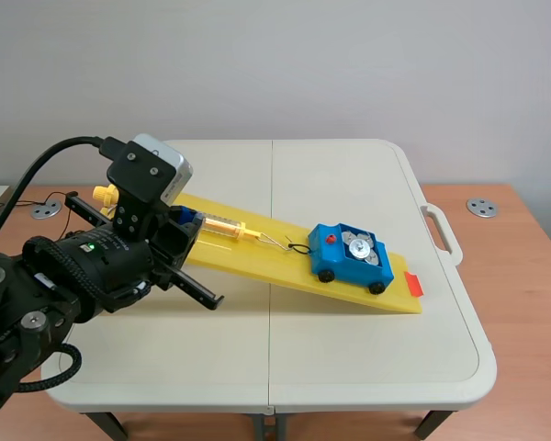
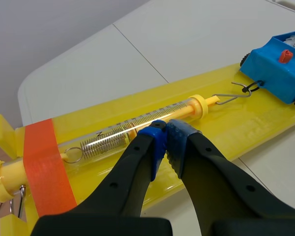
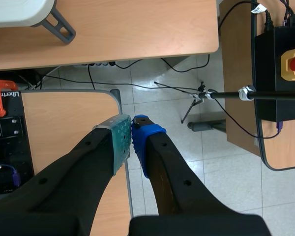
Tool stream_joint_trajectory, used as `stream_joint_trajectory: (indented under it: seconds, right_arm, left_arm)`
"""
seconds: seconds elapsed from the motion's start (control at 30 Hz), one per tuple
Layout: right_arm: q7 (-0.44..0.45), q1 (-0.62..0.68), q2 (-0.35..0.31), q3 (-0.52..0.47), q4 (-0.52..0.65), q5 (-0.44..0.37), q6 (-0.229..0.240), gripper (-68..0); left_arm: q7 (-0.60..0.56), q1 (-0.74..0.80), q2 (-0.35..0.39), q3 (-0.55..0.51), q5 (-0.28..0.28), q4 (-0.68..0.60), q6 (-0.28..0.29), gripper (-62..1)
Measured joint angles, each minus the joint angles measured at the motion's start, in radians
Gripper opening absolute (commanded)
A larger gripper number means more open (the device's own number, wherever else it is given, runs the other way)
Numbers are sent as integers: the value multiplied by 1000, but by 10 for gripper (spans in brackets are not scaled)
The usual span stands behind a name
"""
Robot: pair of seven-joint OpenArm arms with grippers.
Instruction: Place the four metal weights on the blue cart on the ramp.
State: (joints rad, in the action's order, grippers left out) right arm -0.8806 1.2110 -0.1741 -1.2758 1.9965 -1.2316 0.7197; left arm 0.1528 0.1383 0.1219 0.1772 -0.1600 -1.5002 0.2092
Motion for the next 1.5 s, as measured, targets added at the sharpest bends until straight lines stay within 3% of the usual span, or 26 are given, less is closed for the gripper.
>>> stream_joint_trajectory:
  seconds: [0.3, 0.5, 0.6, 0.8, 0.93, 1.1, 1.23, 1.37, 1.5]
  right_arm:
    - [4, -19, -22, 0, 0, 0, 0, -625]
    - [4, -98, -89, 14, 0, 0, 0, -625]
    - [6, -134, -124, 51, 0, 0, 0, -625]
    - [8, -230, -174, 187, 0, 1, 0, -619]
    - [7, -307, -181, 312, 0, 2, 0, -502]
    - [7, -409, -181, 491, 0, 36, 0, -335]
    - [12, -481, -181, 615, 0, 66, 0, -243]
    - [72, -532, -181, 706, 0, 135, 0, -153]
    - [179, -566, -181, 783, 0, 250, -1, -93]
  left_arm:
    - [1, 4, 1, 0, 31, -9, 0, -582]
    - [32, 54, 26, -1, 48, -132, 0, -581]
    - [38, 101, 39, -3, 61, -207, 0, -576]
    - [48, 249, 50, -27, 94, -336, 0, -496]
    - [60, 354, 50, -37, 98, -405, -1, -417]
    - [78, 464, 50, -37, 101, -484, -1, -230]
    - [82, 529, 50, -37, 101, -534, -1, -143]
    - [77, 576, 50, -37, 122, -559, -8, -34]
    - [35, 608, 50, -37, 162, -561, -9, 14]
